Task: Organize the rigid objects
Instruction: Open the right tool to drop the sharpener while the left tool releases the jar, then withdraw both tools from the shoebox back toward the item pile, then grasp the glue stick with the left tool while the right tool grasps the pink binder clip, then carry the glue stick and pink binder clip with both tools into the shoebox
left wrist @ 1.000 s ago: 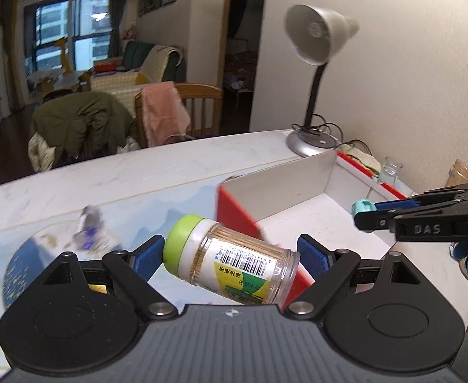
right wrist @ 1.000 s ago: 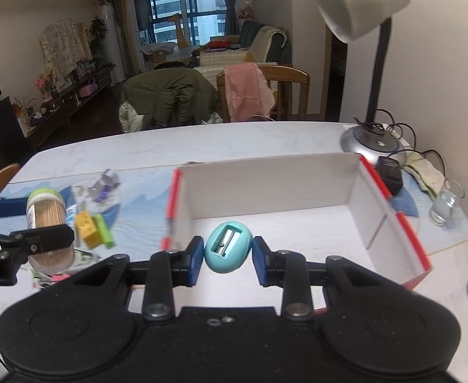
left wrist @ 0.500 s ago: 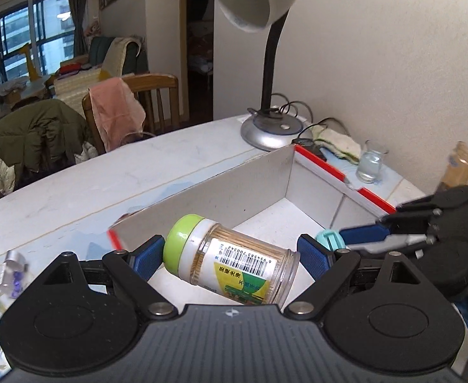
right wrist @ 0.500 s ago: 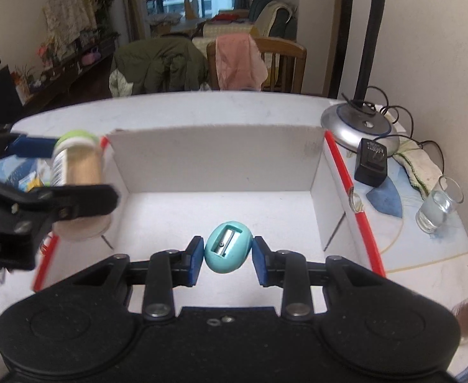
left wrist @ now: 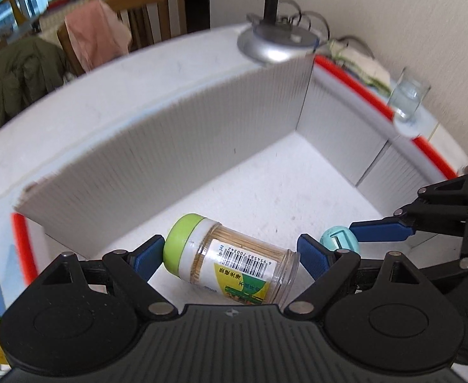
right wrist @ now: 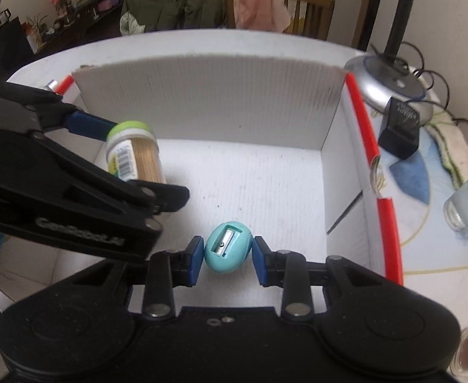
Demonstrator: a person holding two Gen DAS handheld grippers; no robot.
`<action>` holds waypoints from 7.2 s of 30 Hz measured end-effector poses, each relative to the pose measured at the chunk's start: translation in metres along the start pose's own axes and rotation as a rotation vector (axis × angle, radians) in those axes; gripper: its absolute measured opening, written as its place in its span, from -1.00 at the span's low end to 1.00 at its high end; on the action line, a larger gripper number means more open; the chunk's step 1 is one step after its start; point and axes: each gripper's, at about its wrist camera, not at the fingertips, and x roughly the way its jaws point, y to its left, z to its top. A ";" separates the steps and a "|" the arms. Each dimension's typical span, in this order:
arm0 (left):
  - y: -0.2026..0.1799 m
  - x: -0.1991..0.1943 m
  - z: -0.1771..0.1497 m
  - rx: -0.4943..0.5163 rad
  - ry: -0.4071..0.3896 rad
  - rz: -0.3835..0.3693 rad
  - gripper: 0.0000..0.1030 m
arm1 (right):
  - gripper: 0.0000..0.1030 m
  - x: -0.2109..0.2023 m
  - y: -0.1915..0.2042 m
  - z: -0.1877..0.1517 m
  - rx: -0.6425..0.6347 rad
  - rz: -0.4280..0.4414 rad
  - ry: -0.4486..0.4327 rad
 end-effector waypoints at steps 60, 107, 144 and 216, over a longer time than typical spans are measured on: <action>0.033 -0.149 -0.063 -0.098 -0.287 0.048 0.89 | 0.97 -0.102 0.036 -0.028 0.021 0.081 -0.232; 0.274 -0.165 -0.294 -0.360 -0.218 0.232 1.00 | 0.91 -0.047 0.297 -0.028 -0.023 0.112 -0.214; 0.289 -0.123 -0.295 -0.431 -0.154 0.213 0.29 | -0.10 0.061 0.337 0.010 -0.265 0.212 -0.064; 0.067 -0.168 -0.126 -0.209 -0.352 -0.075 -0.67 | -0.38 -0.109 0.057 -0.023 0.196 -0.067 -0.367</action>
